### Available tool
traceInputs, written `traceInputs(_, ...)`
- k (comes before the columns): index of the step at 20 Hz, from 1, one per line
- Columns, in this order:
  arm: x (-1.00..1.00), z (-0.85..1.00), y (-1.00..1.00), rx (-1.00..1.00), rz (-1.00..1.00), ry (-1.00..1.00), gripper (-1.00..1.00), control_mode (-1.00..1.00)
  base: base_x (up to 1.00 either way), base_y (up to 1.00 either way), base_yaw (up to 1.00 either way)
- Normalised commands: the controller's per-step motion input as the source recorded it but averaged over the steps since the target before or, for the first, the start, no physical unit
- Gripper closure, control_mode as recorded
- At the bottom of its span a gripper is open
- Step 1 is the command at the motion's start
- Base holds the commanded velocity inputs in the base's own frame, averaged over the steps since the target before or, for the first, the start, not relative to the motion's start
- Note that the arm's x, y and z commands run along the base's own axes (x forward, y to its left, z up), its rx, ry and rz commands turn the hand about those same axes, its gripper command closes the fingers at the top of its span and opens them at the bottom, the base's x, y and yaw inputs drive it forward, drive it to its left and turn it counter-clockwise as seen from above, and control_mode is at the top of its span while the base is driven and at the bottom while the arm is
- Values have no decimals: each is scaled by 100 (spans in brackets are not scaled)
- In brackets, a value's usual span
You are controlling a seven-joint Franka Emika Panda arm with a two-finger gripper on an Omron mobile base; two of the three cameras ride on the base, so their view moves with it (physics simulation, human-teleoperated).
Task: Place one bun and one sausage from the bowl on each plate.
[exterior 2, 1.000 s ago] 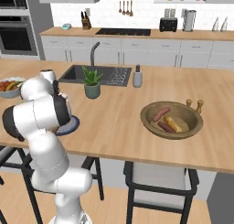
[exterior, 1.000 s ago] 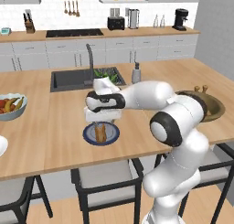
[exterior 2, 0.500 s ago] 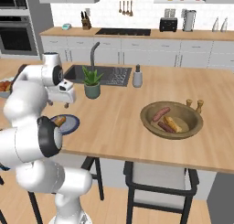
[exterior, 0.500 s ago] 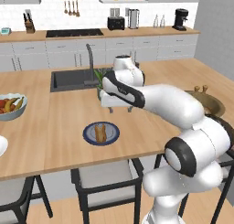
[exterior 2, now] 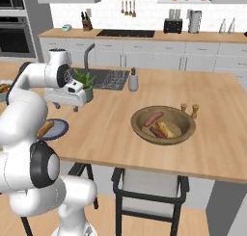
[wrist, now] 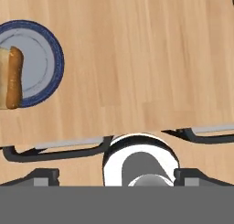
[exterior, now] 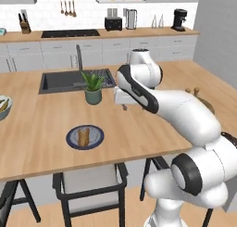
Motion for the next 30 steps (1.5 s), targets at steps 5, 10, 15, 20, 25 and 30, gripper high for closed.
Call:
traceInputs(5,0,0,0,0,0,0,-100,100,49,-100,0)
traceInputs(10,70,0,-79,2,-6,3,-100,-100,12,-19,0)
traceInputs(15,89,-3,-100,4,-28,5,-100,-100,0,0,0)
traceInputs(20,94,-28,-100,12,-25,8,-100,-100,0,0,0)
traceInputs(25,90,-39,-94,15,-13,3,-100,-100,0,0,0)
traceInputs(30,59,-64,-56,10,-4,0,-100,-100,0,0,0)
